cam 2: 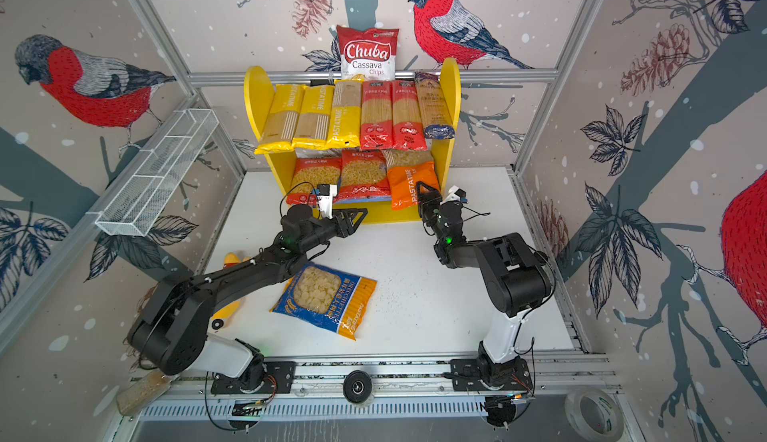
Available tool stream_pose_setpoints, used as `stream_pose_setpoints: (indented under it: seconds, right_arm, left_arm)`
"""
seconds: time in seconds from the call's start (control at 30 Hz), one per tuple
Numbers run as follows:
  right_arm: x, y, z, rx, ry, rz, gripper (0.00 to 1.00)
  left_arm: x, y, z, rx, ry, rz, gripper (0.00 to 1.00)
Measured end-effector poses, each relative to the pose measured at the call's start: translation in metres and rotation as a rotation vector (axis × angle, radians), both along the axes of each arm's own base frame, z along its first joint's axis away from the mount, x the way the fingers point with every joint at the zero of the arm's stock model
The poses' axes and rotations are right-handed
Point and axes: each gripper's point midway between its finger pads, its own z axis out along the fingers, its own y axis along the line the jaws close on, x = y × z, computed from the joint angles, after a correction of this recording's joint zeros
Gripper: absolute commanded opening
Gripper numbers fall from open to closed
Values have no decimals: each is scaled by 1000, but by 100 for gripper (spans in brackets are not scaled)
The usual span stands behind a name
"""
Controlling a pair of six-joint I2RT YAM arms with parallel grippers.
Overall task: Arrange pasta packages on shelves
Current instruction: Place the pasta bag on the shelf.
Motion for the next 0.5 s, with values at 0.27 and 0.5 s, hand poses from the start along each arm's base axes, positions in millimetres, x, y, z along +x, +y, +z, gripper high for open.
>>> stream_pose_setpoints:
  seconds: [0.27, 0.5]
  right_arm:
    - [-25, 1, 2, -8, 2, 71, 58]
    - [-33, 7, 8, -49, -9, 112, 45]
  left_arm:
    - [-10, 24, -5, -4, -28, 87, 71]
    - [-18, 39, -6, -24, -60, 142, 71]
